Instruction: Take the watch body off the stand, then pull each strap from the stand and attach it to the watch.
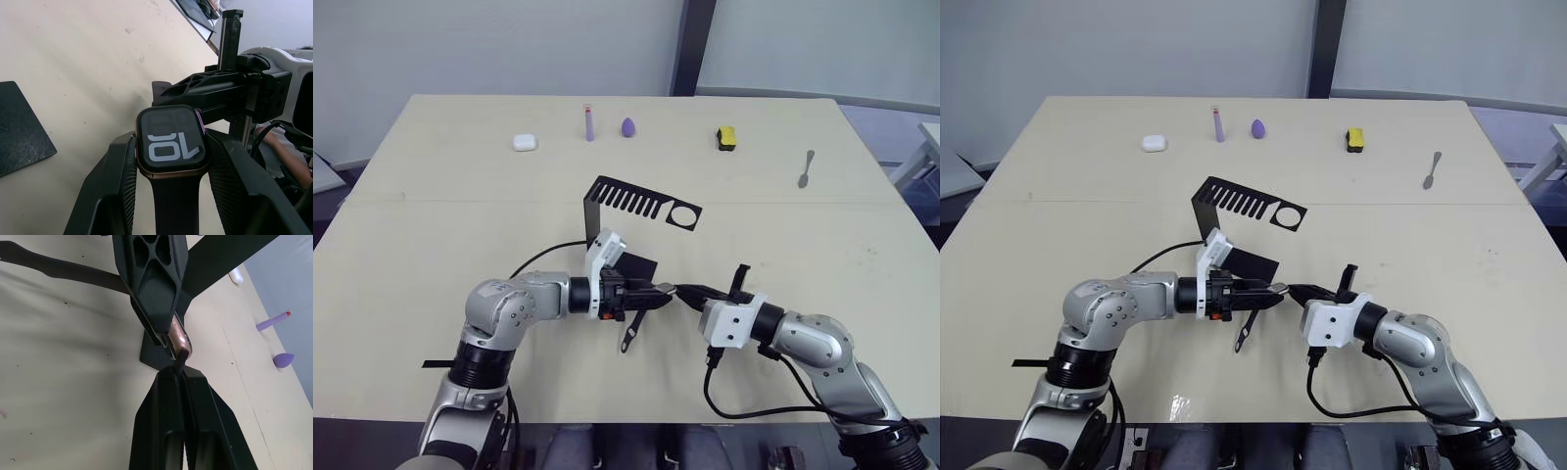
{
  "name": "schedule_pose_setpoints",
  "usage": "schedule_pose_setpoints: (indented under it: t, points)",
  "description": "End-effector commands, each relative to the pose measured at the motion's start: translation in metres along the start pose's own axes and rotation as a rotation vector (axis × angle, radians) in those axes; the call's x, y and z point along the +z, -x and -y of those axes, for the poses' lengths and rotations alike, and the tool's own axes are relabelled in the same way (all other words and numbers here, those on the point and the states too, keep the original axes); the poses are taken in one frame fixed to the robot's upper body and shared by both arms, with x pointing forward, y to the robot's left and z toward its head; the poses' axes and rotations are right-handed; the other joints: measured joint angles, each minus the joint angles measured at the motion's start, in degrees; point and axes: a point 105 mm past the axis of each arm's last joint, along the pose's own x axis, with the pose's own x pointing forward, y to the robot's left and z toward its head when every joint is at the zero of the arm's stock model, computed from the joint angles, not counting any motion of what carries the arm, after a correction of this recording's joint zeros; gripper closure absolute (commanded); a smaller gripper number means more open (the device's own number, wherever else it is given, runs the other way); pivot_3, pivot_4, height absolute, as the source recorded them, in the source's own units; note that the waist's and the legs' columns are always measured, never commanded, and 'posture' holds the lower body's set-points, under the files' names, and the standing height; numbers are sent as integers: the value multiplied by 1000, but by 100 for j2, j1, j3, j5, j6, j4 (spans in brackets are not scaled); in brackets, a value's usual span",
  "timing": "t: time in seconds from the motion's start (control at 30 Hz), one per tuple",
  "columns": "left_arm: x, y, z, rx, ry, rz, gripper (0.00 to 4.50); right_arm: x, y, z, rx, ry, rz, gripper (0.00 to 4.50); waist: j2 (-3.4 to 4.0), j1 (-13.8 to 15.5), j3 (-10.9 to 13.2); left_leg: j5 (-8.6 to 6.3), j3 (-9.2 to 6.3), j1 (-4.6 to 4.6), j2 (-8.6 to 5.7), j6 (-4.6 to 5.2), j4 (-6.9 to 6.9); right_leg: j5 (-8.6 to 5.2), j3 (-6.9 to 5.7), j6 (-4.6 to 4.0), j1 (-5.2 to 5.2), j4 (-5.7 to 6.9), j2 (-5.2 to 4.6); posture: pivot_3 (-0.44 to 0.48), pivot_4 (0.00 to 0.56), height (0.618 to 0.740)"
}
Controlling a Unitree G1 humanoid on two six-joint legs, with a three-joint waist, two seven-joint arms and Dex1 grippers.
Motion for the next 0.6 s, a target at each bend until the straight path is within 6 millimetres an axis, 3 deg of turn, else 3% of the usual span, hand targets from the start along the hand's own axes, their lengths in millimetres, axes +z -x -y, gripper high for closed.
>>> schedule_pose_setpoints:
  t: [0.03, 0.6]
  points:
    - [-1, -16, 26, -128, -35, -21, 2914, 25, -6, 4, -28, 36, 109, 4500, 0, 0, 0, 0, 0, 0, 0, 0, 0, 0, 0, 0, 0, 0, 0, 0, 150, 740]
    - [-3, -14, 21, -97, -48, -22, 2914, 27, -4, 4, -17, 43, 112, 4500, 0, 0, 0, 0, 0, 0, 0, 0, 0, 0, 0, 0, 0, 0, 0, 0, 150, 740]
